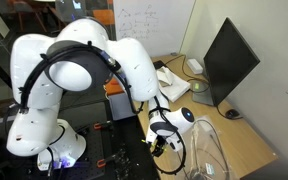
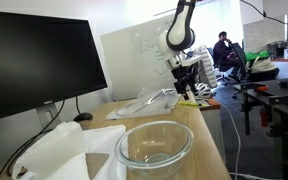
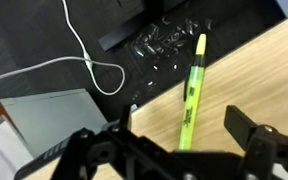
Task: Put the pen in the glass bowl
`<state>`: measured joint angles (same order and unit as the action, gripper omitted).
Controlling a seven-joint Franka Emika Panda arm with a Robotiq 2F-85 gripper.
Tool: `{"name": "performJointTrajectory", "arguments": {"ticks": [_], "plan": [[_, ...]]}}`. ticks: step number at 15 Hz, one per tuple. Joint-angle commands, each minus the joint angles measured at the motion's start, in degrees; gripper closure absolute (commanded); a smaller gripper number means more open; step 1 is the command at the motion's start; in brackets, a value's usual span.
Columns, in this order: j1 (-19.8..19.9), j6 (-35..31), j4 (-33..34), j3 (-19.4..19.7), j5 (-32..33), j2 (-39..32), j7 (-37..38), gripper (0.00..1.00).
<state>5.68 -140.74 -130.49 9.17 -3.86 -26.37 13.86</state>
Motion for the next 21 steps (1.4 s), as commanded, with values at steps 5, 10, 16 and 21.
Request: {"name": "performJointTrajectory", "arguments": {"ticks": [5,10,16,21], "plan": [[0.0,1.9,4.7,-1.4,-4.4,-5.4,1.3,0.32],[-0.3,2.6,5.5,-1.0,-4.0,-5.6,1.3,0.7],[-0.7,3.1,5.6,-0.9,-3.6,-5.6,1.7,0.97],[0.0,8.5,5.0,-3.3,-5.6,-1.8,-0.6,0.96]]}}
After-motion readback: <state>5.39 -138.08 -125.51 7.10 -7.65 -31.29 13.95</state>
